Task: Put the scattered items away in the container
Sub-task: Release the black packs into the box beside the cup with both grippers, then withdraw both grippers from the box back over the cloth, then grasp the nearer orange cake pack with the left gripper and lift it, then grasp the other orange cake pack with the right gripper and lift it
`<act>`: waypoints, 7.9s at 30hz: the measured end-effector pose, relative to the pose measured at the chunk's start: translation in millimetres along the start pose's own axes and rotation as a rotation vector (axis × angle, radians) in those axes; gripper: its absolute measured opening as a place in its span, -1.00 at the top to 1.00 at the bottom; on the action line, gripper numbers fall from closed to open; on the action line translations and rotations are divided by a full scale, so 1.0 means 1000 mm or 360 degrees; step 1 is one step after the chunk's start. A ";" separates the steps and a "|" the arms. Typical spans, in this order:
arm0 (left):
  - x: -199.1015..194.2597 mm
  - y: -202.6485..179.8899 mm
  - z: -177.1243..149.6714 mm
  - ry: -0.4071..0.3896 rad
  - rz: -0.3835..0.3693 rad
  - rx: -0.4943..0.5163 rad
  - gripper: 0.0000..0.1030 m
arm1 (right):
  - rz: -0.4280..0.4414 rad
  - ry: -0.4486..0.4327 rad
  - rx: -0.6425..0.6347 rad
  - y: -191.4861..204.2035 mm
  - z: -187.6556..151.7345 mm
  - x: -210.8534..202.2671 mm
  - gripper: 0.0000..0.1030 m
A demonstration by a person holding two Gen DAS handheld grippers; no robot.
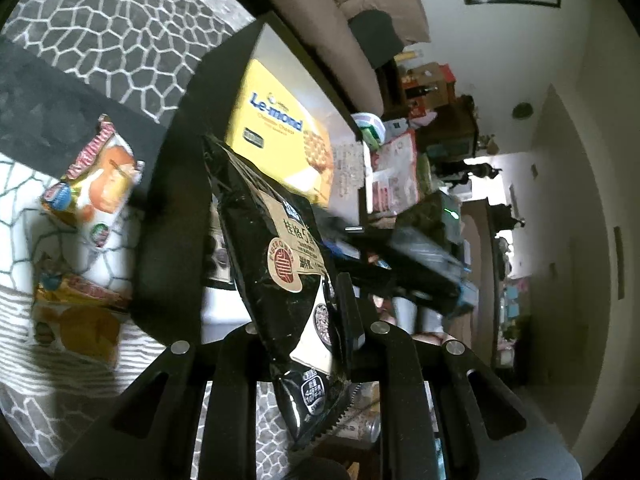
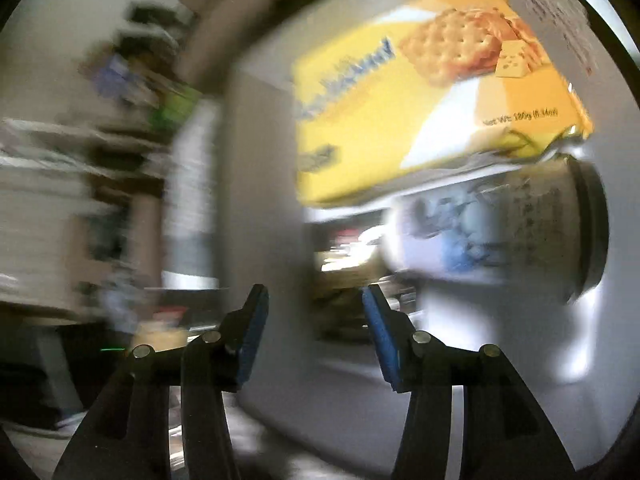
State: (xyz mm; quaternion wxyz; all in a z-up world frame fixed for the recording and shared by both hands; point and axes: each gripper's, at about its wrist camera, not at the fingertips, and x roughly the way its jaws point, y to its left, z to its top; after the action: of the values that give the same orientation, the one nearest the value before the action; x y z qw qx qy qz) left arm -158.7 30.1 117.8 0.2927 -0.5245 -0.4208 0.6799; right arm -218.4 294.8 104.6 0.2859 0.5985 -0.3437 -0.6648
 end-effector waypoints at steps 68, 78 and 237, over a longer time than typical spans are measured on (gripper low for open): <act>-0.015 0.003 -0.011 0.0029 0.0092 0.0131 -0.21 | -0.0928 0.0066 -0.0566 0.046 0.016 0.093 0.46; -0.002 -0.016 -0.019 0.0072 0.0122 0.0170 -0.21 | -0.0806 0.0253 -0.0579 0.049 -0.019 0.088 0.43; -0.253 0.153 -0.086 -0.0914 0.0845 0.0279 -0.37 | -0.1302 -0.0795 -0.0435 0.109 -0.115 0.276 -0.47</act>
State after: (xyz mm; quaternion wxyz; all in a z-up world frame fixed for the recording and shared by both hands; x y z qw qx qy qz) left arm 0.7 -232.6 92.9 0.0210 -0.3767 -0.2758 0.8841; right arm -141.0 -1.9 20.7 -0.0135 0.4638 -0.0484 -0.8845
